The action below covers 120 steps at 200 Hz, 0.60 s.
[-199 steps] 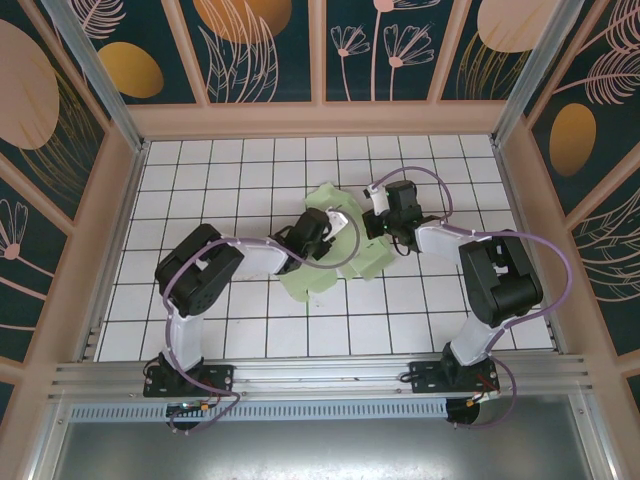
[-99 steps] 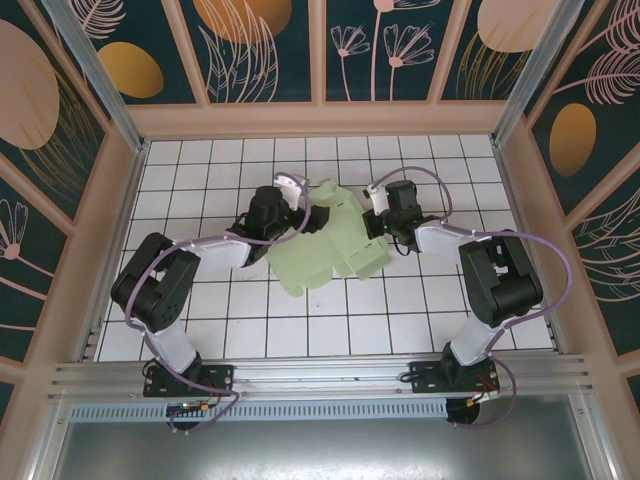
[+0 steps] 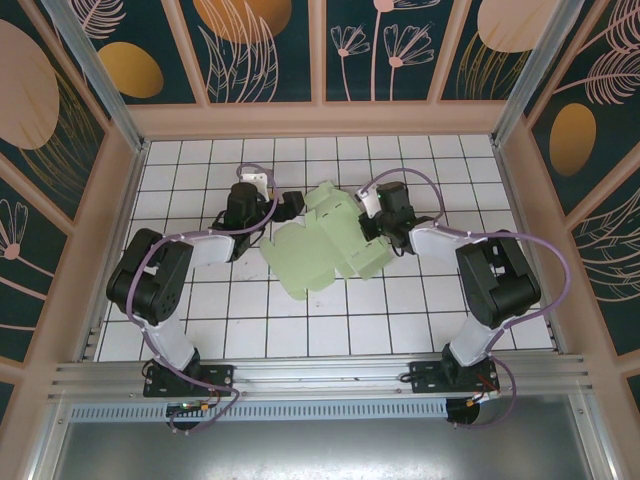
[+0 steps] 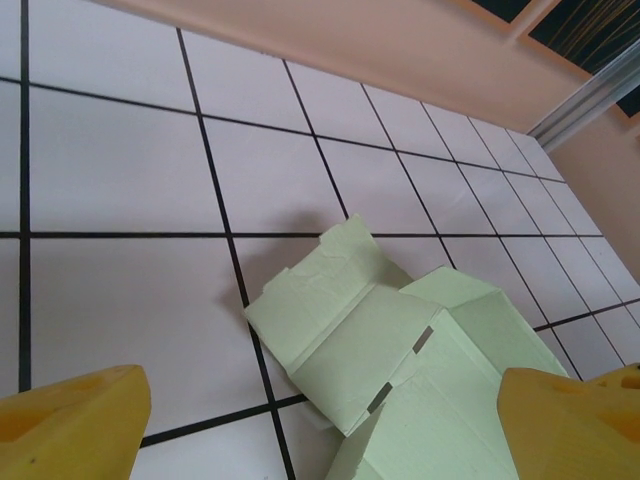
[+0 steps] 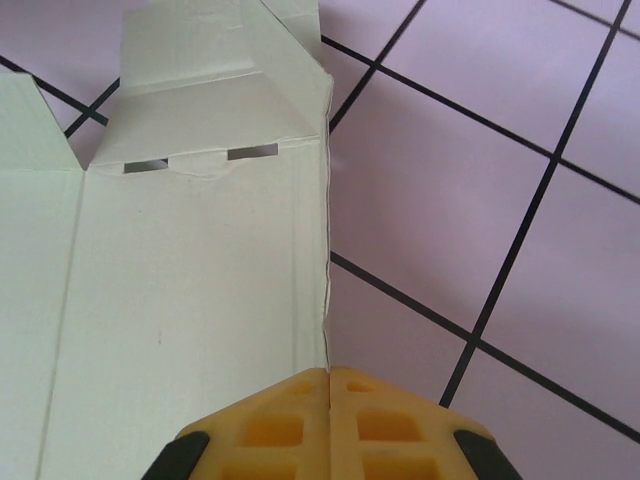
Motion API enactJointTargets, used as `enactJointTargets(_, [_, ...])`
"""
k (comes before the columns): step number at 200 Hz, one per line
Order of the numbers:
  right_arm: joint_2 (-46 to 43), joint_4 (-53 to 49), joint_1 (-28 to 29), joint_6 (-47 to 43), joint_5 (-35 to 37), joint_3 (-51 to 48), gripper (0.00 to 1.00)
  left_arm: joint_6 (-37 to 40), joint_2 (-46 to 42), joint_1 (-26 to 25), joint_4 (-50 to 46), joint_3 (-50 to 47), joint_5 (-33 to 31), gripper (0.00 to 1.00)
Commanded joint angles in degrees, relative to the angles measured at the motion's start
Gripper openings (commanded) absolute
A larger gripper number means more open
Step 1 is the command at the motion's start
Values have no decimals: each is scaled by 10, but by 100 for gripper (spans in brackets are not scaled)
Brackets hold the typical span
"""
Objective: Fold the paper box
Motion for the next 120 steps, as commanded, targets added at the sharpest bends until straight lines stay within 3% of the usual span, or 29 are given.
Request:
enactJointTargets(1, [-3, -4, 22, -54, 63, 19, 0, -25, 10, 8, -7, 17, 13, 89])
enactJointTargets(90, [4, 82, 89, -187, 260, -15, 0, -32, 11, 21, -13, 10, 15, 92])
enactJointTargets(120, [11, 103, 99, -218, 296, -22, 0, -33, 13, 21, -11, 7, 18, 92])
